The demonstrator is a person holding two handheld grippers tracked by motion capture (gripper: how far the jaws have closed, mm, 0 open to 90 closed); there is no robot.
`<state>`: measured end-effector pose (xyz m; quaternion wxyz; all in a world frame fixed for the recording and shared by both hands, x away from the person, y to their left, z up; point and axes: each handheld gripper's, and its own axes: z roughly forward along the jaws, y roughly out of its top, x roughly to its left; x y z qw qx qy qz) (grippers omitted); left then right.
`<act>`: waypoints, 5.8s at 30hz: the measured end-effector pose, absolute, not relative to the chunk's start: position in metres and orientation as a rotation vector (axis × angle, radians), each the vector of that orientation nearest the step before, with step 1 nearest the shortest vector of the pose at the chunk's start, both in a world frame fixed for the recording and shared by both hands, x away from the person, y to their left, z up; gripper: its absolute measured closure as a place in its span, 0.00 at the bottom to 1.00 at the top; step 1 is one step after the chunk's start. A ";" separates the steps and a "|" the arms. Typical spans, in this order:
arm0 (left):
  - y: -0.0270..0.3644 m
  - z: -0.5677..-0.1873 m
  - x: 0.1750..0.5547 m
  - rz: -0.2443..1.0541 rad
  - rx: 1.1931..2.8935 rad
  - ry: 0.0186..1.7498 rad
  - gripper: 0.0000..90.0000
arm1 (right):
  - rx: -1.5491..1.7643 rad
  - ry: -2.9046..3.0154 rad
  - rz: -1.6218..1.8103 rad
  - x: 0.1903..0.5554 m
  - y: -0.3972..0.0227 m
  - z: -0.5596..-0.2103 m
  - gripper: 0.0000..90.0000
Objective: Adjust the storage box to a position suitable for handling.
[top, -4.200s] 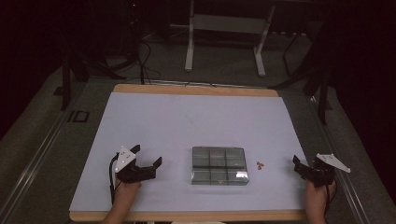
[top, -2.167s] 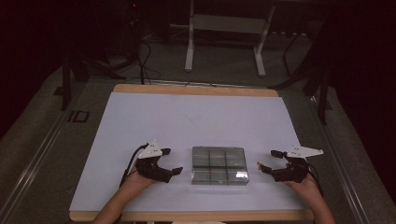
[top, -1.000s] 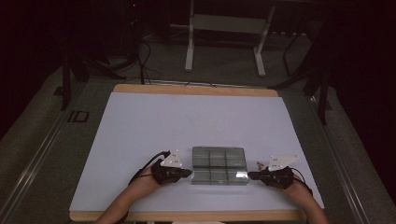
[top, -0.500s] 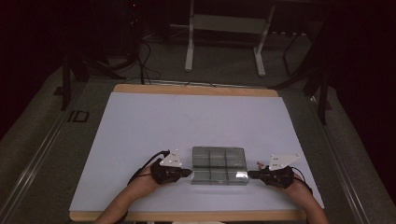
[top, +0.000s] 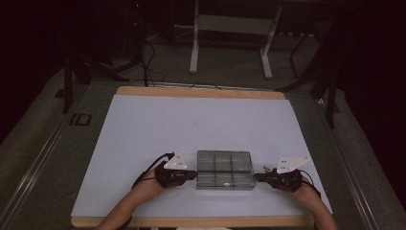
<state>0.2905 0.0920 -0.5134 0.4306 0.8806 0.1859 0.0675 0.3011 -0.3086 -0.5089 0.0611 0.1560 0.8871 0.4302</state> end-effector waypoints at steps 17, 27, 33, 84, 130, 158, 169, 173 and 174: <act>0.094 -0.503 0.303 0.249 2.136 0.511 0.60 | 0.516 2.553 1.341 0.306 -0.309 -0.500 0.60; 0.091 -0.490 0.309 0.282 2.120 0.484 0.60 | 0.514 2.473 1.386 0.311 -0.306 -0.490 0.60; 0.088 -0.486 0.313 0.302 2.109 0.473 0.60 | 0.516 2.443 1.399 0.314 -0.303 -0.487 0.65; 0.074 -0.486 0.349 0.413 1.908 0.702 0.86 | 0.756 2.195 1.376 0.345 -0.280 -0.484 0.83; 0.066 -0.516 0.370 0.276 1.896 0.903 0.69 | 0.920 2.247 1.258 0.367 -0.262 -0.508 0.64; 0.059 -0.522 0.377 0.201 1.906 1.047 0.48 | 1.142 2.320 1.218 0.379 -0.259 -0.507 0.55; 0.062 -0.524 0.382 0.125 1.885 1.082 0.47 | 1.173 2.331 1.215 0.381 -0.258 -0.508 0.55; 0.062 -0.525 0.383 0.116 1.882 1.092 0.46 | 1.180 2.332 1.220 0.382 -0.258 -0.508 0.55; 0.062 -0.525 0.384 0.109 1.880 1.107 0.45 | 1.184 2.333 1.221 0.382 -0.258 -0.508 0.55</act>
